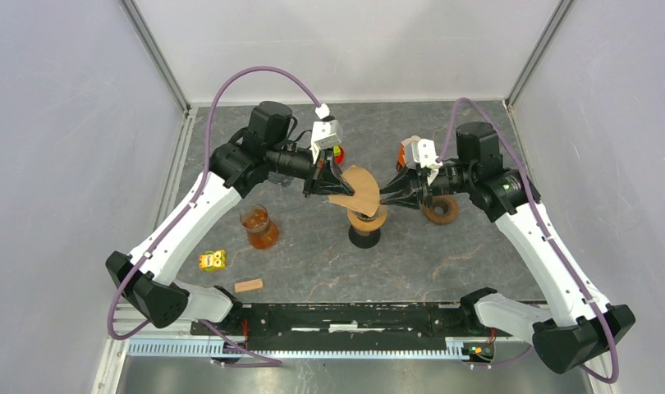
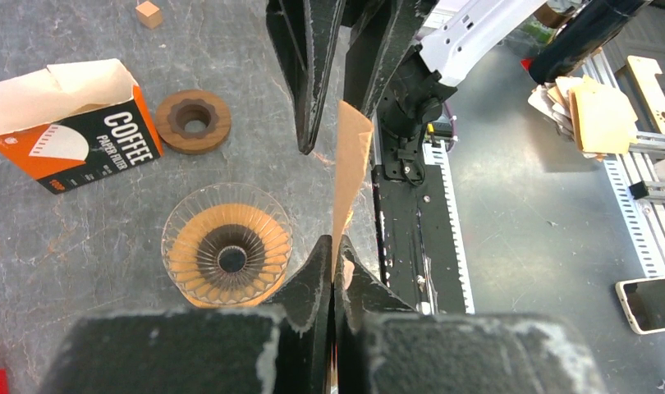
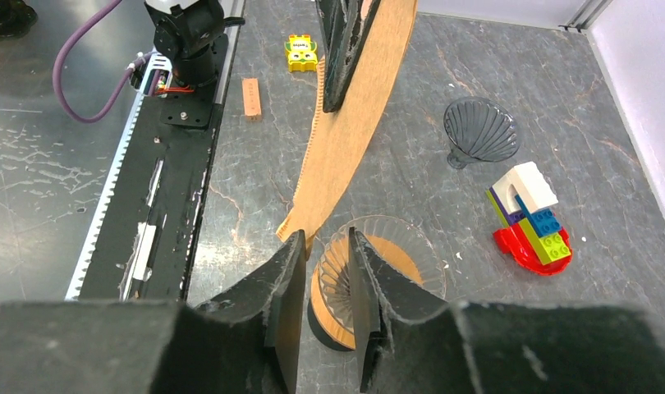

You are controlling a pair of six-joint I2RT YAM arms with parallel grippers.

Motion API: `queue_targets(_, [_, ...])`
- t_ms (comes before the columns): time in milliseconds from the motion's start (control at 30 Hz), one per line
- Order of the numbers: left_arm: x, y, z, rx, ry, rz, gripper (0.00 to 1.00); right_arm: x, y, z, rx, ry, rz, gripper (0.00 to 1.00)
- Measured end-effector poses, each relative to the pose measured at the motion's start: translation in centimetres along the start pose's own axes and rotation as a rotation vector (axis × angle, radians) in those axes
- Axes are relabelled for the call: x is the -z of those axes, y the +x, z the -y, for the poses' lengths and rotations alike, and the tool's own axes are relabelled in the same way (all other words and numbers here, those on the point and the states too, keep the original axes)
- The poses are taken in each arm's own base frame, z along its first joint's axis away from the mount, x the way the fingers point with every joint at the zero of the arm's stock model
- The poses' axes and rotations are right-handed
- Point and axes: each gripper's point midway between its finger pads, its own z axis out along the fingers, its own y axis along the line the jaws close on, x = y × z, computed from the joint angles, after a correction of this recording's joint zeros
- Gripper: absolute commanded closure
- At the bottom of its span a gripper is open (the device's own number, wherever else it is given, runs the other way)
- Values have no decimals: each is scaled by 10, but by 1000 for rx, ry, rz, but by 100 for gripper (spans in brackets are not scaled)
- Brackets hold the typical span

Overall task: Place the coffee filter in the dripper
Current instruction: Adjust the coffee filter.

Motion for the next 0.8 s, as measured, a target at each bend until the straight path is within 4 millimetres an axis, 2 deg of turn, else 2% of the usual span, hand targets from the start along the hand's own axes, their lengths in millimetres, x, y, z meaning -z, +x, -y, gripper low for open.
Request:
queue_targets(467, [-1, 1, 4, 6, 27, 4, 98, -2, 4, 2, 12, -6, -7, 75])
queue_targets(800, [-1, 2, 7, 10, 47, 7, 98, -2, 18, -4, 2, -35, -42, 77])
